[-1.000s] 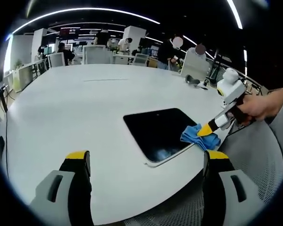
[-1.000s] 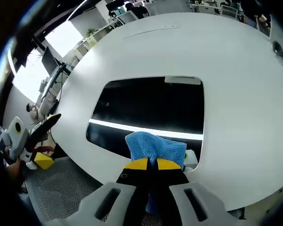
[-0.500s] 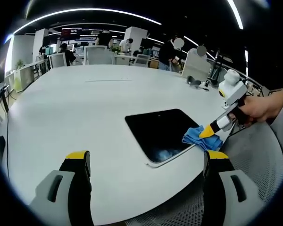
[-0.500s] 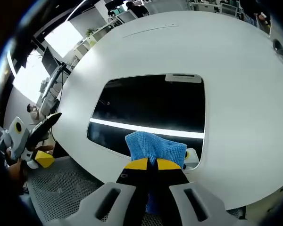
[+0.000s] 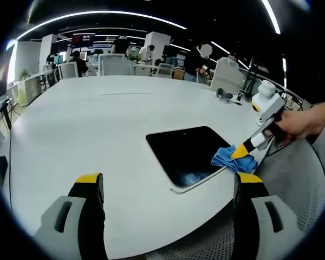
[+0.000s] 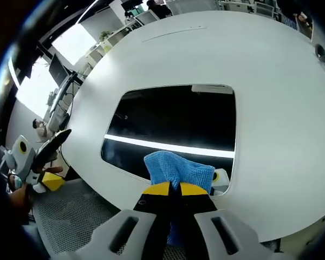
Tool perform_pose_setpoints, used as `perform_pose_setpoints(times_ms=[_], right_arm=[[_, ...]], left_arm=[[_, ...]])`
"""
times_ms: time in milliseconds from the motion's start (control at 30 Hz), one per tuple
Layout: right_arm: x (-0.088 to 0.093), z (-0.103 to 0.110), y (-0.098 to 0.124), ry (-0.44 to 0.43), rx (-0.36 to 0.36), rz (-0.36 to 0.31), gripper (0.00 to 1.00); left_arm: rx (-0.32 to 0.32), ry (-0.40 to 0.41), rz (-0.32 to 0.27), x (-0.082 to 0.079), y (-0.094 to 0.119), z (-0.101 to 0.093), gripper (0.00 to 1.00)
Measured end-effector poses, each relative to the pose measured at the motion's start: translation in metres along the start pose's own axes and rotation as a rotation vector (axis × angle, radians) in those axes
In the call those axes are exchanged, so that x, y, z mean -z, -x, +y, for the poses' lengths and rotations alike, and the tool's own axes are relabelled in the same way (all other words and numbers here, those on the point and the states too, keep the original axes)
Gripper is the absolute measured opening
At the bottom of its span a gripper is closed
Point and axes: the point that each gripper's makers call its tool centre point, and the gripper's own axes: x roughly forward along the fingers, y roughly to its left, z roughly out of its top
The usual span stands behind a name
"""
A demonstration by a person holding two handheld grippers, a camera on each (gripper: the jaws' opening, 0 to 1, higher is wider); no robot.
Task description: Wipe the mirror surface with the cleaning cloth until all visible marks leave the cleaned area.
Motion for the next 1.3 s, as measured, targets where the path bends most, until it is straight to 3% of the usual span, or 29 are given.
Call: perform_pose_setpoints(times_ms=[433, 600, 833, 1300], right_arm=[[0.004, -0.013, 0.006, -0.008, 0.016, 0.002, 0.00], [0.003, -0.022, 0.009, -0.030, 0.026, 0.000, 0.00], [0.003, -0.028, 0.011, -0.061, 0.034, -0.011, 0.00], [0.005, -0.043, 0.017, -0.082, 0.067, -0.015, 0.00]], left_arm=[[0.000, -0.025, -0.009, -0.002, 0.000, -0.001, 0.99], [0.026, -0.008, 0.022, 0.003, -0.002, -0.005, 0.99], [0.042, -0.020, 0.020, 0.003, -0.002, -0.007, 0.99], [0.027, -0.001, 0.005, 0.001, 0.000, -0.004, 0.99]])
